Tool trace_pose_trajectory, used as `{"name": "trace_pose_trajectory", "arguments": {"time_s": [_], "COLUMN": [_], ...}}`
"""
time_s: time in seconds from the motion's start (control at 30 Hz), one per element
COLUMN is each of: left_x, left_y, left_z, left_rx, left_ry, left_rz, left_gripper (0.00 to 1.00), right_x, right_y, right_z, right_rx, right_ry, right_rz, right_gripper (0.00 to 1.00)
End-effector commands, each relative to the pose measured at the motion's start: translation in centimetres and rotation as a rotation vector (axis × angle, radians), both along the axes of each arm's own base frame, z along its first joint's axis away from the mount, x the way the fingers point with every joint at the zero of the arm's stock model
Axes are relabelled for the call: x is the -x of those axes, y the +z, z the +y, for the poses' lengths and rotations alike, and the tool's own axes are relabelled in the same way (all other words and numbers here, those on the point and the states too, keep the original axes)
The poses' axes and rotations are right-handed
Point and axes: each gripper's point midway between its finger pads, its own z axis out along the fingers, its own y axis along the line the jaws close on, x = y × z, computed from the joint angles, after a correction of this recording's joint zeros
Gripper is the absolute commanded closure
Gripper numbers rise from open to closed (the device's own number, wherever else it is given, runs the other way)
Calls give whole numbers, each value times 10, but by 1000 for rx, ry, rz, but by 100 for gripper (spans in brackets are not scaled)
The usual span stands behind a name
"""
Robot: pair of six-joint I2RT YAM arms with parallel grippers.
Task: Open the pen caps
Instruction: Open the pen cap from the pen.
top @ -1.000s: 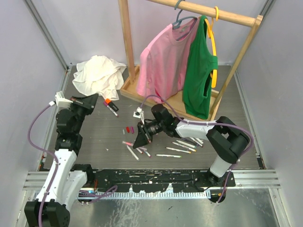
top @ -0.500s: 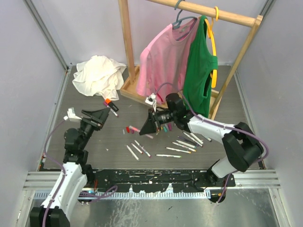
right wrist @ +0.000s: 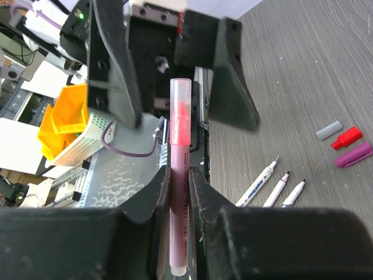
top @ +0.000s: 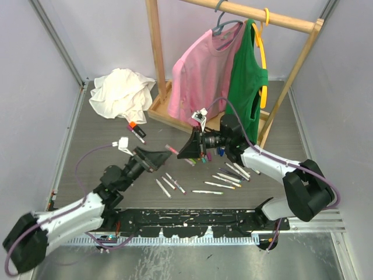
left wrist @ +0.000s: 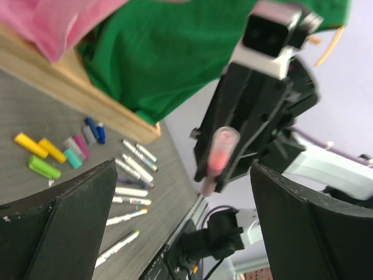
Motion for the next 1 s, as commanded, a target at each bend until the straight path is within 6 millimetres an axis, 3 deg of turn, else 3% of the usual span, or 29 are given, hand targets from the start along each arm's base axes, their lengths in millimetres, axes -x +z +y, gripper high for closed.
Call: {"name": "trace_pose_trajectory", "arguments": {"time_s": [0.0,0.17,0.4,0.57,0.77,0.97], "left_x": [-11,-23,-27,-27,-27,-27], "left_y": [51,52,58,61,58,51], "left_z": [-21,-25,-19,-27,-40,-42], "left_rx": [69,109,108,105,99,100], "left_ry": [74,130,172,150,108,108], "left_rz": [-161,-145,-132,-125,-108,-97], "left_gripper": [5,12,34,53,54,62], "right_x": [4,2,-2,-4,-8,-11], "right_y": [26,25,19,15,12,10], "right_z": [-1,-2,-2,-1,-1,-2], "right_rx": [-76,-73,-56,-47,-36,-28], "right_ry": [17,5,-9,-19,-34,-56], "right_rz": [-66,-70,-56,-52,-52,-56], "right_gripper": [99,99,99,99,99,97]}}
